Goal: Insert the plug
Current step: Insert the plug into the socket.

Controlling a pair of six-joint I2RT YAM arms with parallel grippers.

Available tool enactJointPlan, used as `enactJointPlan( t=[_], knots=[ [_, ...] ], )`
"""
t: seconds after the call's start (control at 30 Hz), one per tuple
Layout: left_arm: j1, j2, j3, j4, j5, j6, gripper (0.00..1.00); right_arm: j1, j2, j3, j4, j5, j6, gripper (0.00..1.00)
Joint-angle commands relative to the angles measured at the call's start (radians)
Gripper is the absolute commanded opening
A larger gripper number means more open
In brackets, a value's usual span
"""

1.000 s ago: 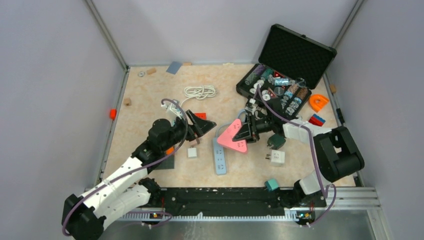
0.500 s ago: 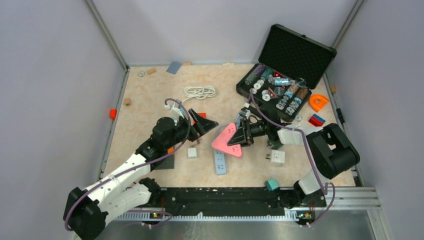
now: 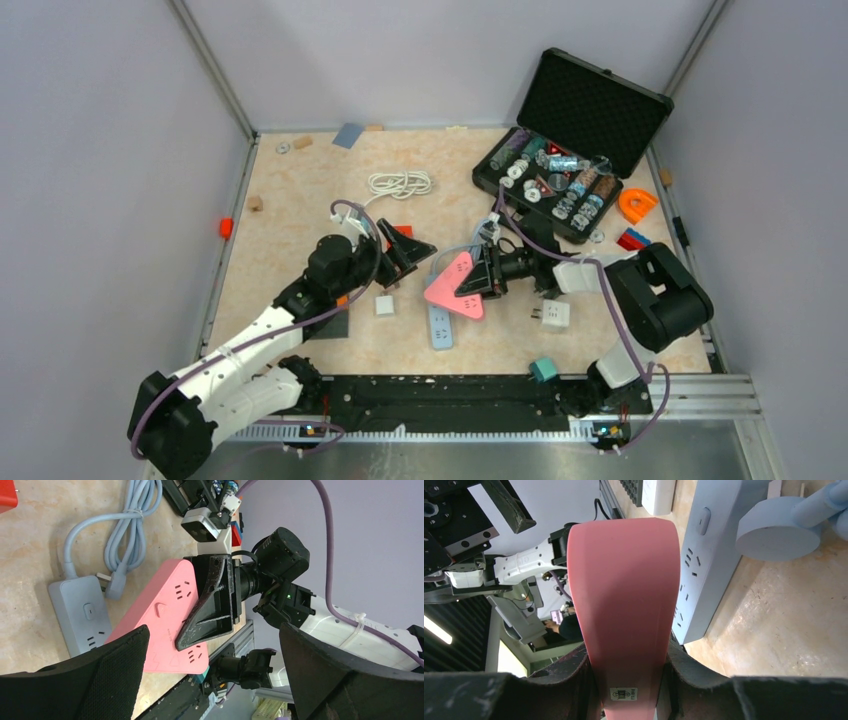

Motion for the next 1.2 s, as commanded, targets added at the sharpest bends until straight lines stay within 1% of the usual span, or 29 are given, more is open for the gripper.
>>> enactJointPlan(
  t=[0.0, 0.33, 0.53, 0.73, 0.97, 1.17],
  knots=[
    [0.003, 0.001, -0.016, 0.024, -0.002, -0.013, 0.99, 0.011, 0.017, 0.004, 0.038, -0.006, -0.041, 0.00],
    [0.003, 0.001, -0.033, 0.038, 0.005, -0.030, 0.99, 0.010, 0.039, -0.020, 0.108, -0.023, -0.006, 0.00],
    [0.003, 0.012, -0.055, 0.089, 0.022, -0.047, 0.99, 0.012, 0.060, -0.027, 0.105, -0.020, -0.018, 0.00],
    [0.002, 0.018, -0.049, 0.089, 0.036, -0.044, 0.99, 0.011, 0.071, -0.019, 0.103, -0.010, -0.039, 0.00],
    [0.003, 0.018, -0.050, 0.082, 0.034, -0.041, 0.99, 0.010, 0.043, -0.008, 0.089, -0.011, -0.053, 0.00],
    [0.002, 0.021, -0.050, 0.081, 0.042, -0.042, 0.99, 0.010, 0.072, -0.006, 0.122, -0.025, -0.040, 0.00]
  ],
)
